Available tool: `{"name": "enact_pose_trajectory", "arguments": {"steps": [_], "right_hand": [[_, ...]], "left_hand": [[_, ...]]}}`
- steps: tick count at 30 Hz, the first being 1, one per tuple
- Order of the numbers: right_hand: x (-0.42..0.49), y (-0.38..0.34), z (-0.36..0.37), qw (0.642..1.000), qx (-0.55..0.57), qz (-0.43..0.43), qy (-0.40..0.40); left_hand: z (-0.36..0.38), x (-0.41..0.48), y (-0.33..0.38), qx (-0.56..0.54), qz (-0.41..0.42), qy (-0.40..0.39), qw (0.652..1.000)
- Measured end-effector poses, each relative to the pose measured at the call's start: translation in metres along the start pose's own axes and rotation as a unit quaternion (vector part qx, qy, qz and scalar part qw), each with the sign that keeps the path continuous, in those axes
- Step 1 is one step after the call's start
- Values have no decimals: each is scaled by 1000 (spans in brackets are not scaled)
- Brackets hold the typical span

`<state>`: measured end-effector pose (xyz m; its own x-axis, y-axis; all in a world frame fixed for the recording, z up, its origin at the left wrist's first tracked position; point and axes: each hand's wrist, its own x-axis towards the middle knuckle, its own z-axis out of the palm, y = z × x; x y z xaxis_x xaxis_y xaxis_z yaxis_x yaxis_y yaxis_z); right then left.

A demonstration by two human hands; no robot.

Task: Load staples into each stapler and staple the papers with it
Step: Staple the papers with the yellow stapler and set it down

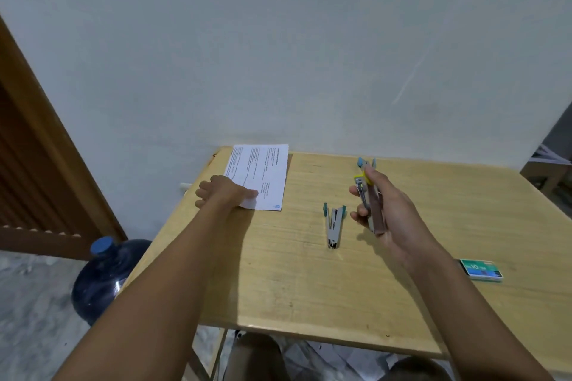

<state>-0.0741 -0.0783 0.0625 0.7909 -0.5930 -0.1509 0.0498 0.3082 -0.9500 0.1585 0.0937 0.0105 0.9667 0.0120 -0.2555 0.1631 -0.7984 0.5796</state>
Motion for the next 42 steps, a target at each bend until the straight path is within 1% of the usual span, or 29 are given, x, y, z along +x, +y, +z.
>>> {"name": "enact_pose_trajectory", "arguments": {"steps": [3, 7, 9, 10, 12, 14, 17, 20, 22, 24, 25, 26, 27, 28, 29, 30, 32, 33, 34, 36, 39, 42], "right_hand": [[5, -3, 4, 1000, 16, 9, -15], [14, -1, 5, 999, 19, 21, -33], [16, 0, 7, 999, 0, 25, -40], [16, 1, 8, 999, -12, 24, -36], [18, 0, 10, 999, -39, 14, -15], [26, -3, 9, 997, -74, -2, 24], [41, -15, 1, 993, -94, -12, 70], [47, -27, -3, 995, -87, -23, 48], [47, -30, -2, 997, -57, -50, 20], [42, -29, 1, 993, -36, -112, 7], [38, -29, 3, 988, -44, -150, 11], [33, -28, 5, 979, -66, -192, 19], [26, -27, 6, 965, -103, -240, 18], [19, -26, 8, 943, -154, -294, 7], [13, -23, 7, 914, -219, -341, -13], [7, -19, 7, 882, -290, -370, -37], [1, -11, 4, 817, -429, -379, -70], [-1, -9, 2, 790, -482, -370, -79], [-1, -7, -2, 771, -518, -360, -86], [-3, -5, -6, 752, -544, -359, -95], [-3, -6, -13, 741, -558, -362, -94], [-1, -6, -19, 735, -565, -363, -87]], "left_hand": [[-5, 12, -3, -20, -2, -36, 999], [-17, 10, -12, -152, 64, -44, 985], [-27, -3, -14, -233, 98, -60, 966], [-31, -12, -15, -281, 109, -79, 950], [-37, -31, -17, -354, 141, -113, 918], [-40, -52, -17, -393, 181, -137, 891], [-41, -83, -15, -432, 224, -185, 854], [-41, -101, -13, -445, 240, -226, 832], [-39, -106, -10, -446, 241, -241, 828], [-34, -111, -6, -444, 233, -236, 832], [-29, -112, -4, -444, 224, -228, 837], [-25, -114, -1, -446, 210, -224, 840], [-21, -117, 2, -459, 195, -232, 835], [-19, -121, 5, -483, 177, -248, 821], [-18, -125, 9, -514, 161, -270, 798], [-19, -129, 13, -547, 147, -290, 771], [-24, -135, 18, -600, 122, -321, 723], [-27, -137, 20, -612, 114, -333, 708], [-29, -138, 20, -609, 114, -342, 707], [-32, -139, 20, -575, 130, -353, 726], [-34, -140, 19, -540, 141, -375, 740], [-34, -141, 19, -529, 146, -359, 755]]}}
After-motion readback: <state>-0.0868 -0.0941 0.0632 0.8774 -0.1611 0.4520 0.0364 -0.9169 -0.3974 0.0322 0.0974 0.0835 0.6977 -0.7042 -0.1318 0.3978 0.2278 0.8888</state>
